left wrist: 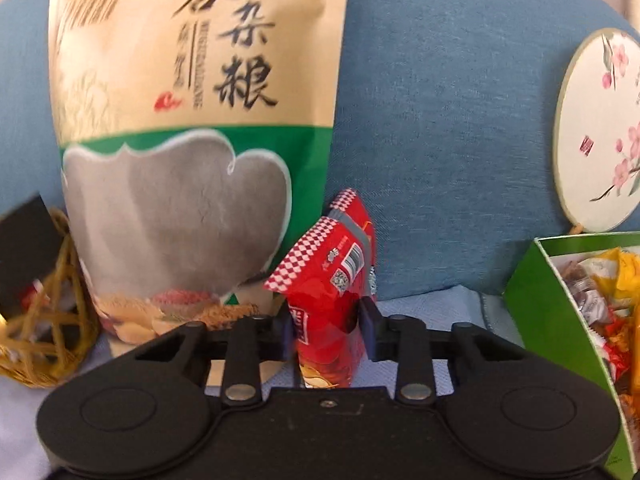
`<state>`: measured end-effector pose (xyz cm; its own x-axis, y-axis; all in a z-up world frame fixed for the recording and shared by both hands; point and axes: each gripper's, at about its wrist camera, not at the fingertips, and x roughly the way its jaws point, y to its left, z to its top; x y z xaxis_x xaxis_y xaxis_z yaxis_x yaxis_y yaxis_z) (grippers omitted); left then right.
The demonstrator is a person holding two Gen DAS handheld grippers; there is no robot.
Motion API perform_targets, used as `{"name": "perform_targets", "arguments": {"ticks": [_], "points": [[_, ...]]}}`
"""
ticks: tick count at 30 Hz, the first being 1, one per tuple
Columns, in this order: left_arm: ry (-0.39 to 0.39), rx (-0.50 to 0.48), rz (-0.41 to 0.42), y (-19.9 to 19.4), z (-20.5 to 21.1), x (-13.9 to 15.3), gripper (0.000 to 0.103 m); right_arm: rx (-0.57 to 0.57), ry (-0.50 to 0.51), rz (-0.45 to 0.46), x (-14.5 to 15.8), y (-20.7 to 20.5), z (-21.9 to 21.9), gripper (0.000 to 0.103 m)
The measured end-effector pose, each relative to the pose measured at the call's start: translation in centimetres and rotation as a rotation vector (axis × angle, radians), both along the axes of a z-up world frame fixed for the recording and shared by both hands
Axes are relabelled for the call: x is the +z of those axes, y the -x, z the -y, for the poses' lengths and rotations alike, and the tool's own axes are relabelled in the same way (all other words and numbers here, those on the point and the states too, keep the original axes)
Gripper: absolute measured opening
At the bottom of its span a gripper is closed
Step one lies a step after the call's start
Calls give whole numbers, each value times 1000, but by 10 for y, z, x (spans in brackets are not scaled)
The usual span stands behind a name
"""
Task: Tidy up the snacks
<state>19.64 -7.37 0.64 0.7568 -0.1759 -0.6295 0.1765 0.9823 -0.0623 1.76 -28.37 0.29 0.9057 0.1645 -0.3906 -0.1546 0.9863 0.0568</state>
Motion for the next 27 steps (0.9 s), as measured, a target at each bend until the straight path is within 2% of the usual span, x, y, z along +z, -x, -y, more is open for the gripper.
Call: {"name": "perform_targets", "arguments": {"ticks": [2,5,9,12,13,14,15,16,17,20,23,27], "points": [[40,-37,-8,11,-6,3,39,5,4,5,1,1,0,103],[7,-109,15,45,-10,12,39,9,-7,12,2,2,1,103],[14,-227,15,103,-18,22,39,11,-15,11,3,5,-1,103],[2,-300,-10,144,-22,15,41,11,-20,19,5,9,-4,103],[22,-327,-35,152,-22,11,46,10,-23,21,5,10,-4,103],[56,-340,-54,162,-24,8,67,7,-27,22,6,12,-5,103],[99,-353,-72,167,-23,0,79,3,-31,23,6,13,-5,103],[149,-373,-94,174,-25,-2,98,-2,-36,22,7,16,-6,103],[193,-387,-112,177,-28,-4,103,-9,-44,20,7,18,-6,103],[300,-387,-111,183,-38,-5,103,-20,-72,1,5,23,-5,103],[410,-308,-106,181,-54,-13,103,-32,-114,-39,1,30,-3,103],[496,-215,-221,160,-73,-26,103,7,-227,-123,-11,39,-1,103]]}}
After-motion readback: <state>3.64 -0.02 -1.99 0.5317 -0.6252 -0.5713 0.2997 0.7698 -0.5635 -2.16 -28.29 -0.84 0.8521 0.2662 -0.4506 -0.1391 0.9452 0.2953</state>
